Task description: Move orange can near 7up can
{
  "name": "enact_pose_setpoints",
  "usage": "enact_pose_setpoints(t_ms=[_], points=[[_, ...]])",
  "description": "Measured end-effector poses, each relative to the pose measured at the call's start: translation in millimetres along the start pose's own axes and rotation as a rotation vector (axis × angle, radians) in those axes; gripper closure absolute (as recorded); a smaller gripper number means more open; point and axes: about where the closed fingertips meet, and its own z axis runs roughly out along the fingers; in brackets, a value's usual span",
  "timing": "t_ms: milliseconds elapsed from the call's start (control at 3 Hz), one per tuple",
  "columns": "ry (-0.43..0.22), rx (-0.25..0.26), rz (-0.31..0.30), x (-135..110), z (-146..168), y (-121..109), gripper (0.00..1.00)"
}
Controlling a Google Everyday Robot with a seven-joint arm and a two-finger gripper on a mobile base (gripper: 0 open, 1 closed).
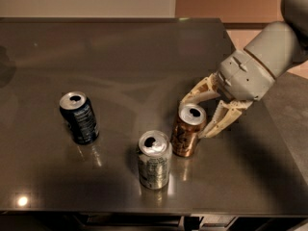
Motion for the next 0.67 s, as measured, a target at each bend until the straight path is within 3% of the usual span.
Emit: enact_pose_setpoints(t_ms=[333,667], points=[[0.003,0.016,-0.002,-0.1,1.0,-5.1,0.12],[0.005,0.029,-0.003,-0.3,1.9,-9.0,0.00]])
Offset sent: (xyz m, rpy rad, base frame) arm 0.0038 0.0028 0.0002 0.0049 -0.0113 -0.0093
